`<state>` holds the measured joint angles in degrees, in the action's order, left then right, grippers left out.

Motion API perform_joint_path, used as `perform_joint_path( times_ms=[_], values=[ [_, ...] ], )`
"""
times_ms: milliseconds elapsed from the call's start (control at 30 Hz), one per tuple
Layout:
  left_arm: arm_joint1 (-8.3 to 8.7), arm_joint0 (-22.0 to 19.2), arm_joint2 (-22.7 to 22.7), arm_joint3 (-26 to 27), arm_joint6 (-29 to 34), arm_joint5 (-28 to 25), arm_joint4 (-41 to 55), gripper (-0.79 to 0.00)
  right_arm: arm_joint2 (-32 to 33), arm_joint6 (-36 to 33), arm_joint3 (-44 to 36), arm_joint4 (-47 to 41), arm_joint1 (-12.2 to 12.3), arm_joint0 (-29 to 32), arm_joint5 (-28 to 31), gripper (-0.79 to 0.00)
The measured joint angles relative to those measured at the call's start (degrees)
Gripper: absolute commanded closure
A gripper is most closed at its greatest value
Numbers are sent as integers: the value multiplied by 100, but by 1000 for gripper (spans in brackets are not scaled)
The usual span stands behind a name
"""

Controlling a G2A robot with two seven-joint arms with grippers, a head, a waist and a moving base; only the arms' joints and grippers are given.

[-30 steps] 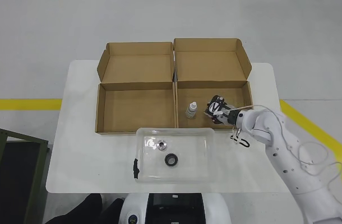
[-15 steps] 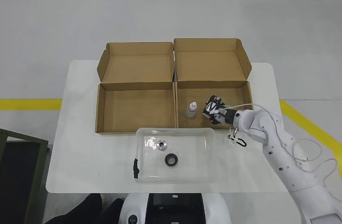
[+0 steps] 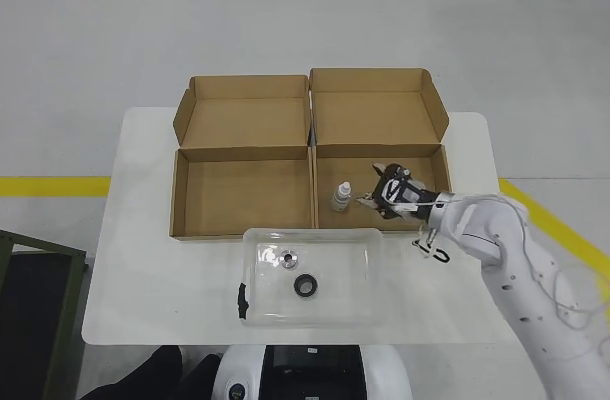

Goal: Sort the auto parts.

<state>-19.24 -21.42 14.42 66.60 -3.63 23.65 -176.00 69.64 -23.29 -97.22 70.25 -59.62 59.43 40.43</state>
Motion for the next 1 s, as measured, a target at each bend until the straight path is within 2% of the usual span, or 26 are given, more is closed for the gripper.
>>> perform_joint_path(
  times_ms=[200,433,733,1000],
  values=[
    [0,0,0,0,0,0,0,-785,316,-128,-942,-181,93,617,200,-514],
    [0,0,0,0,0,0,0,-785,162,-42,-1641,-317,127,1167,496,-533],
    [0,0,0,0,0,0,0,-785,-320,-97,-1820,115,118,1333,633,-557],
    [0,0,0,0,0,0,0,-785,-844,146,-1714,576,62,1251,612,-582]
  ],
)
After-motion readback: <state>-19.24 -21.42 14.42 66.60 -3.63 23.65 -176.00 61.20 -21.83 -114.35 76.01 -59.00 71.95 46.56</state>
